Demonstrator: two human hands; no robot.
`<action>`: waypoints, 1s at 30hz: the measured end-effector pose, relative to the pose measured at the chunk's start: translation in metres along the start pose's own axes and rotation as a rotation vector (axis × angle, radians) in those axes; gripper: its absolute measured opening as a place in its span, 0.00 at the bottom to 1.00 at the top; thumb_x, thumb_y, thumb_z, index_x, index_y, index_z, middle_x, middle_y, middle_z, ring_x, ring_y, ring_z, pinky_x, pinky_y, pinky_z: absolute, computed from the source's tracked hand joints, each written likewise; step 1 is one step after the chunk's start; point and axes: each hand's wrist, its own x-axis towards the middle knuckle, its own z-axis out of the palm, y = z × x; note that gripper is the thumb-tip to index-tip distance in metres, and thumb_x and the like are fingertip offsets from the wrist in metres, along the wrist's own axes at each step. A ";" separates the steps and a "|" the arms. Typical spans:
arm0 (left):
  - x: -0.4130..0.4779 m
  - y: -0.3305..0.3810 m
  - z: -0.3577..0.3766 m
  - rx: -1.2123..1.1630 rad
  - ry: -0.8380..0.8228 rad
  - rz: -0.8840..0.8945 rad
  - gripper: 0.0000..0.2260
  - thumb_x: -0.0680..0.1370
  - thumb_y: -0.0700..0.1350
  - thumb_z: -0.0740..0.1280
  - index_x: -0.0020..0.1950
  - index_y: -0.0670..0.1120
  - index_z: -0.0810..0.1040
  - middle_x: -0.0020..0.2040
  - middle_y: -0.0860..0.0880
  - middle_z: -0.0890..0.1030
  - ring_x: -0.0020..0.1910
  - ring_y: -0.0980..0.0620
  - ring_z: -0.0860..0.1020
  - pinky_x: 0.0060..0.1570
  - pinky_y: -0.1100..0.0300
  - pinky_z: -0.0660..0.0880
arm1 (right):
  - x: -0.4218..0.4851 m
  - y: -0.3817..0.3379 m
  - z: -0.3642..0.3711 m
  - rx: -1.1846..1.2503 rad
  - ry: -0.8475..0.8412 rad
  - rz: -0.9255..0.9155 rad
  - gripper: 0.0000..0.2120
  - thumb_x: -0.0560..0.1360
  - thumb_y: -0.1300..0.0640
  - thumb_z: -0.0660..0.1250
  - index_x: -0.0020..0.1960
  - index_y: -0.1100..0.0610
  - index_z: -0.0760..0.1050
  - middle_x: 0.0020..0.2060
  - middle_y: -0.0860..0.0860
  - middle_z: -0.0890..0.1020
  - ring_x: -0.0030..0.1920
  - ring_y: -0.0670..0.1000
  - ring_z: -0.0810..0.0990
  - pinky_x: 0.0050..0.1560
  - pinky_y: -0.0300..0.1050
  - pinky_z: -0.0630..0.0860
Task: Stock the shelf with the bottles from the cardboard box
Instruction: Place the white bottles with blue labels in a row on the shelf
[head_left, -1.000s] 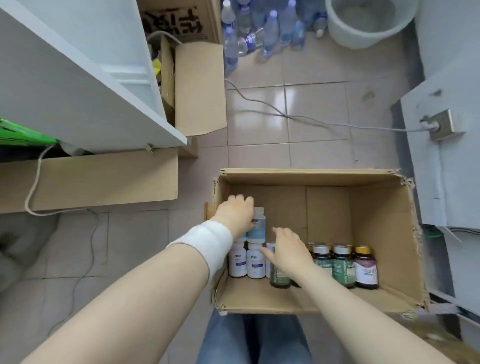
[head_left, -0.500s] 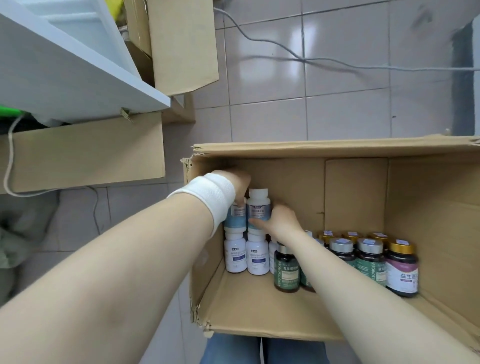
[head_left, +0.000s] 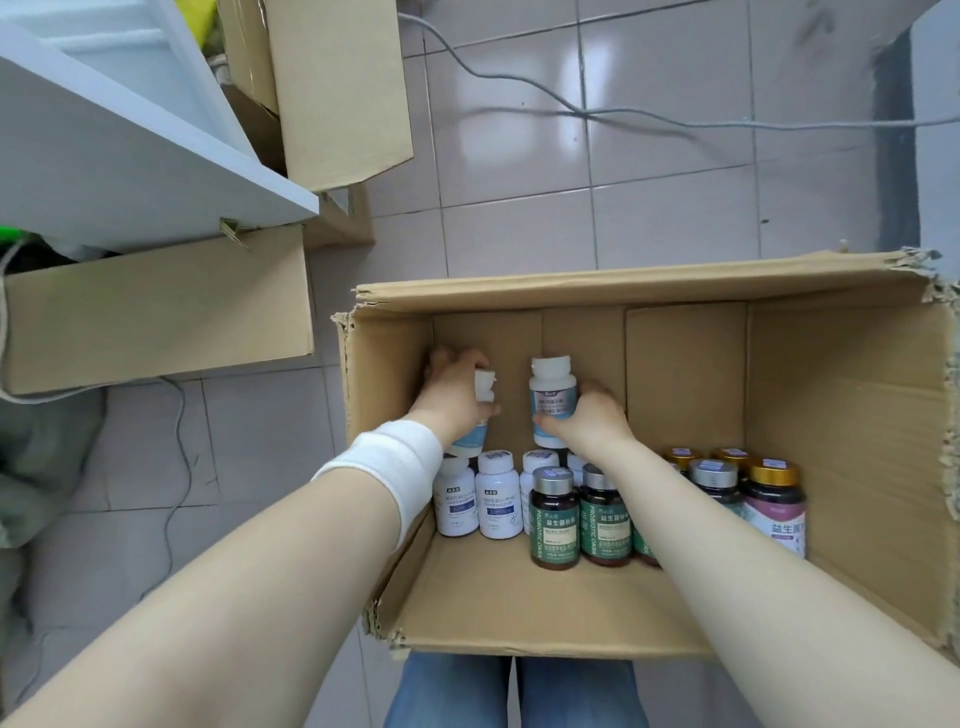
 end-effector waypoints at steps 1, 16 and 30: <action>-0.002 0.001 -0.002 -0.053 0.015 0.014 0.22 0.71 0.42 0.73 0.62 0.46 0.72 0.62 0.43 0.67 0.62 0.45 0.68 0.58 0.62 0.66 | -0.002 0.000 -0.002 0.019 -0.005 -0.001 0.25 0.71 0.52 0.71 0.61 0.63 0.68 0.58 0.58 0.77 0.57 0.57 0.77 0.45 0.42 0.68; -0.197 0.071 -0.085 -0.635 -0.143 0.526 0.13 0.77 0.43 0.67 0.59 0.51 0.71 0.49 0.52 0.76 0.46 0.58 0.76 0.45 0.67 0.76 | -0.234 0.014 -0.072 0.586 0.187 -0.090 0.27 0.69 0.54 0.74 0.64 0.58 0.68 0.57 0.51 0.76 0.56 0.49 0.74 0.60 0.48 0.73; -0.476 0.110 -0.075 -0.509 -0.530 0.971 0.17 0.74 0.47 0.68 0.61 0.51 0.69 0.58 0.44 0.79 0.51 0.49 0.79 0.52 0.52 0.78 | -0.539 0.094 0.013 1.139 0.718 -0.315 0.15 0.72 0.63 0.69 0.56 0.56 0.72 0.52 0.55 0.79 0.50 0.51 0.77 0.50 0.44 0.74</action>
